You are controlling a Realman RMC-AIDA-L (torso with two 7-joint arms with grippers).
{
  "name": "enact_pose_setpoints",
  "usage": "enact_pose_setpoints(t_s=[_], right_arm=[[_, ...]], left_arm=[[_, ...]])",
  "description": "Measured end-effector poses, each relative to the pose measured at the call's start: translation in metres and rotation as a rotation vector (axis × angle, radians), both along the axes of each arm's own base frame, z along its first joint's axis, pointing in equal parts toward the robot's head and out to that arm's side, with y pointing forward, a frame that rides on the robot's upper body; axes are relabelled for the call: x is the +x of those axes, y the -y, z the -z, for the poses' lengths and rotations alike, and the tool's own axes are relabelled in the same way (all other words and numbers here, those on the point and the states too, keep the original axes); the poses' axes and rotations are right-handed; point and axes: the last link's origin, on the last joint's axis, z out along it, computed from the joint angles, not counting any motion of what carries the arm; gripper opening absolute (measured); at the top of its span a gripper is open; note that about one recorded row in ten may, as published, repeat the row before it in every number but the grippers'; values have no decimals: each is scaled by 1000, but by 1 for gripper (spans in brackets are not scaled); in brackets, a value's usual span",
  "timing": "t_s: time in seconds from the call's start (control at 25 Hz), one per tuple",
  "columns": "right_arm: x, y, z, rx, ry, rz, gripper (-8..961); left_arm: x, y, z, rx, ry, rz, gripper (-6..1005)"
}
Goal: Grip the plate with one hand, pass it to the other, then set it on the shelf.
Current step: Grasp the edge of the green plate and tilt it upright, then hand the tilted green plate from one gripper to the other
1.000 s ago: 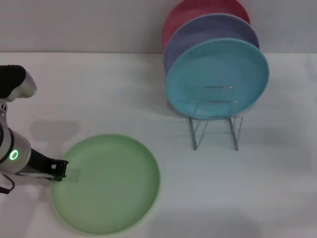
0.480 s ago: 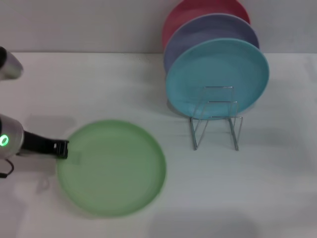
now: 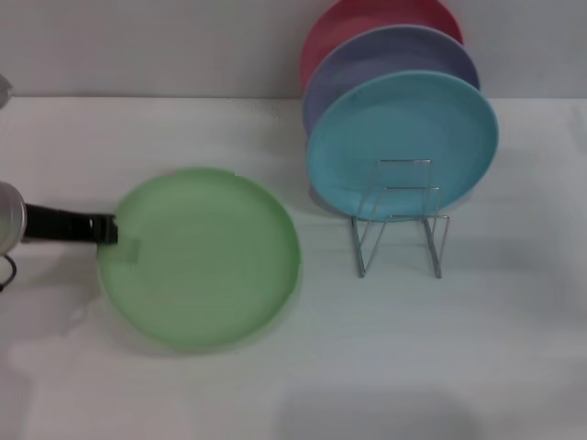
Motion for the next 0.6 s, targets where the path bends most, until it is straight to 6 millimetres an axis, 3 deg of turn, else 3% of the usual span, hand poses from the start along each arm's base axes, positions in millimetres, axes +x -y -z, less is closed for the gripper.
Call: enact_pose_setpoints(t_s=[0.6], right_arm=[[3, 3, 3, -8, 6, 11, 757]], left_arm=[[-13, -15, -13, 418, 3, 232, 42]])
